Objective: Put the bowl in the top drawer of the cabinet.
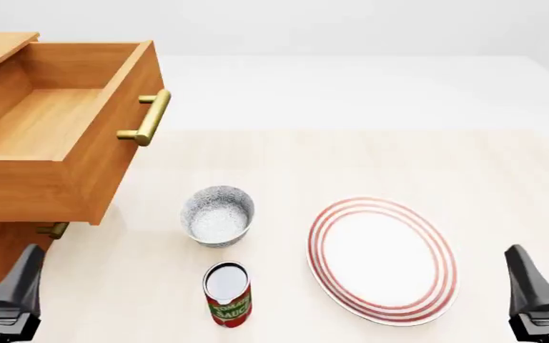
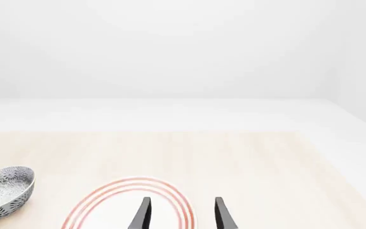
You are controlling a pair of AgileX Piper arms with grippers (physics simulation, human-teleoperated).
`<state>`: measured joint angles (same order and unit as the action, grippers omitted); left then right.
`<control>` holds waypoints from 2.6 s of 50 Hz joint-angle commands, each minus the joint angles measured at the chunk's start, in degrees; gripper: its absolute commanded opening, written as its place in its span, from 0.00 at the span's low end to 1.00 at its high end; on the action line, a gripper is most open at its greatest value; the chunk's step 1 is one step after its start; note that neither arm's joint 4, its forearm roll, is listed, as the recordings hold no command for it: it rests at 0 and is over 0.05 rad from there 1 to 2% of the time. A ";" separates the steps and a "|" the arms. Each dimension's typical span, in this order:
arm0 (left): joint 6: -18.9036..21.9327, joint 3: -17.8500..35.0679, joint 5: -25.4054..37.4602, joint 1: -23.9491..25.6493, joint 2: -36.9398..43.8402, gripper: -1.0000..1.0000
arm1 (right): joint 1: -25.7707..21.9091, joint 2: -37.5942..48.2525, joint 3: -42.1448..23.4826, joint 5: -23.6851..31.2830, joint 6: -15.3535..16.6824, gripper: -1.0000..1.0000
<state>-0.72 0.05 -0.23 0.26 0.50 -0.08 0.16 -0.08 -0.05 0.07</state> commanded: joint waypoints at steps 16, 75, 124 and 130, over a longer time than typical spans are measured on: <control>-3.38 14.68 6.91 6.15 7.28 1.00 | -0.65 0.26 -0.07 -0.07 0.13 1.00; 10.99 99.71 52.50 33.64 71.35 1.00 | -1.06 0.37 0.00 -0.24 0.09 1.00; -1.87 82.98 43.76 41.38 79.58 1.00 | -1.07 0.38 0.00 -0.24 0.10 1.00; -2.30 80.77 42.25 40.56 79.95 1.00 | -1.06 0.38 0.00 -0.24 0.10 1.00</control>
<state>-1.83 83.64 44.15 41.19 79.49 -1.14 0.54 -0.08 -0.29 0.17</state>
